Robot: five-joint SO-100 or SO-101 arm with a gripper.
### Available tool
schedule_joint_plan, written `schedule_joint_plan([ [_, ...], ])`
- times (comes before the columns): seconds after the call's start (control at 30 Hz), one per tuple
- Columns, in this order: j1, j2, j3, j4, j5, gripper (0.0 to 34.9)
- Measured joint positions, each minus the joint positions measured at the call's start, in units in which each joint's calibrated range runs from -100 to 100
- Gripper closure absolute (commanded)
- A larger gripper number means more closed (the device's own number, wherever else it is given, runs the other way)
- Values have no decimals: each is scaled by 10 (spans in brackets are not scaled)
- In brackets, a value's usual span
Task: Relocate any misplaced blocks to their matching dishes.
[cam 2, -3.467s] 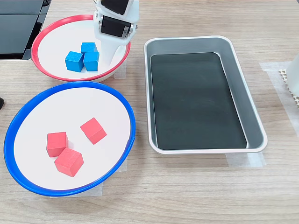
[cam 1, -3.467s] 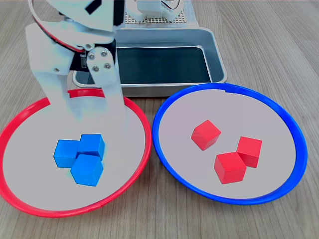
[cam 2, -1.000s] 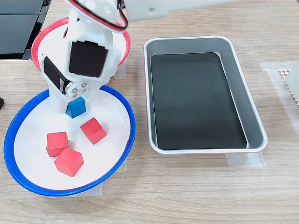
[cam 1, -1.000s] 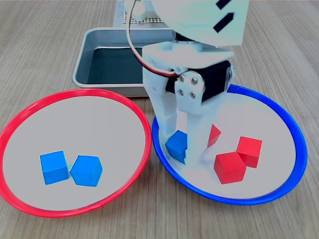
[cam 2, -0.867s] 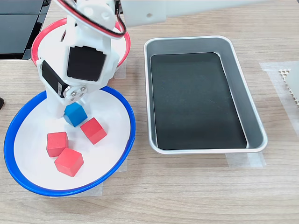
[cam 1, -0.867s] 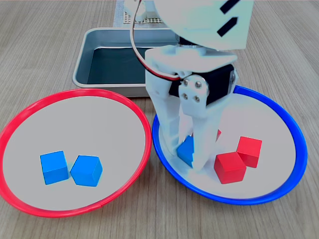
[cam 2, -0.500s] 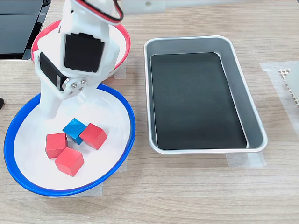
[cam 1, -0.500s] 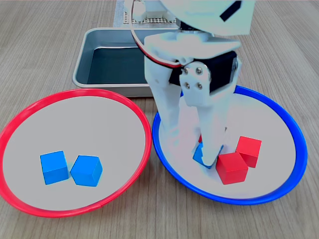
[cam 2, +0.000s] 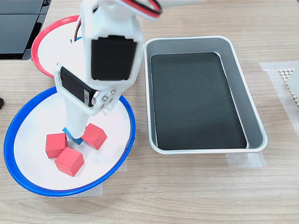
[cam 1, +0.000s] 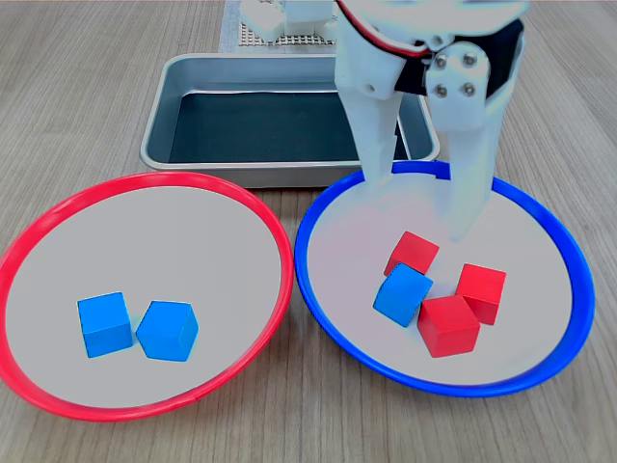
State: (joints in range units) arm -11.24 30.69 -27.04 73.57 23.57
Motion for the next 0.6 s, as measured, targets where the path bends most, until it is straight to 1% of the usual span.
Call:
schedule_joint_plan([
  [0.1, 6, 0, 1, -8, 0, 184],
  [0.3, -4, 7, -1, -11, 0, 186],
  [0.6, -1, 47, -24, -11, 2, 194],
])
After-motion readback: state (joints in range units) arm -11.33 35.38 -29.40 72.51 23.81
